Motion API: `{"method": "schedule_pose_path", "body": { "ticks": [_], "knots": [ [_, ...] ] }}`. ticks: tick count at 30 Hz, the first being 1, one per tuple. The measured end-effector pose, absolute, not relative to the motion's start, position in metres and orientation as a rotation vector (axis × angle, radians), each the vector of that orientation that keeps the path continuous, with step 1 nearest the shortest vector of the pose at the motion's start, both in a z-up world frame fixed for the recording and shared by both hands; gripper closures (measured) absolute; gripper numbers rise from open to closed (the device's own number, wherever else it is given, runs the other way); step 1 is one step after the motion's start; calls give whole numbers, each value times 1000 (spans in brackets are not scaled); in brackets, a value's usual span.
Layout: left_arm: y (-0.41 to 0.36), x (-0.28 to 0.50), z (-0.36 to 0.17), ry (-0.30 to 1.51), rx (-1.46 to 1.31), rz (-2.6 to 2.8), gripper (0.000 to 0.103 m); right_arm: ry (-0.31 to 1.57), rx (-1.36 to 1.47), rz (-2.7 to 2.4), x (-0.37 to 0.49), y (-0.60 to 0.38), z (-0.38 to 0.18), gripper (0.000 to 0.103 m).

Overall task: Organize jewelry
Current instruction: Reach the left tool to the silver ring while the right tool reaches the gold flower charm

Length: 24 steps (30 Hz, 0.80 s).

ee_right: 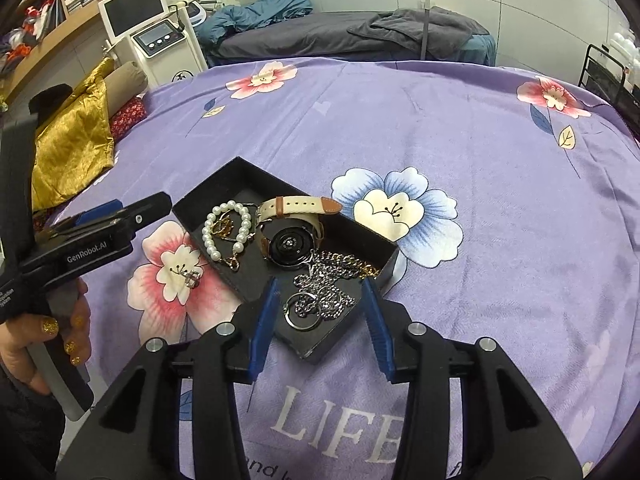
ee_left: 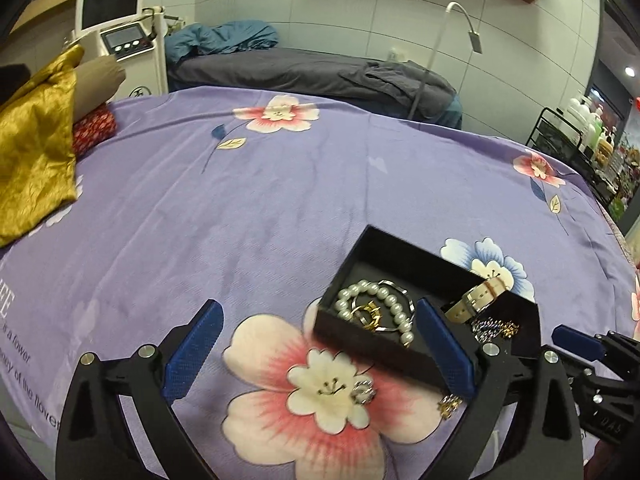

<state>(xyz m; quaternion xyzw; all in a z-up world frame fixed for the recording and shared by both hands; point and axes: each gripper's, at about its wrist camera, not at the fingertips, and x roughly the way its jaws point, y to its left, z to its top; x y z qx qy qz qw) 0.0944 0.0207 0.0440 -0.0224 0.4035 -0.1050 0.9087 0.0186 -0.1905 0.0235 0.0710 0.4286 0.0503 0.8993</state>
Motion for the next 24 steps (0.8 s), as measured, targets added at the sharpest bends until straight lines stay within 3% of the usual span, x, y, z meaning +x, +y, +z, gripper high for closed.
{"method": "schedule_pose_path", "body": {
  "ticks": [15,24],
  "knots": [
    [42,48,1,933,-20,-224,12,901,62,199,-24,-155,11,60],
    [33,41,-5,944,30,-264,31,985,67,309,-21,-136,-11,60]
  ]
}}
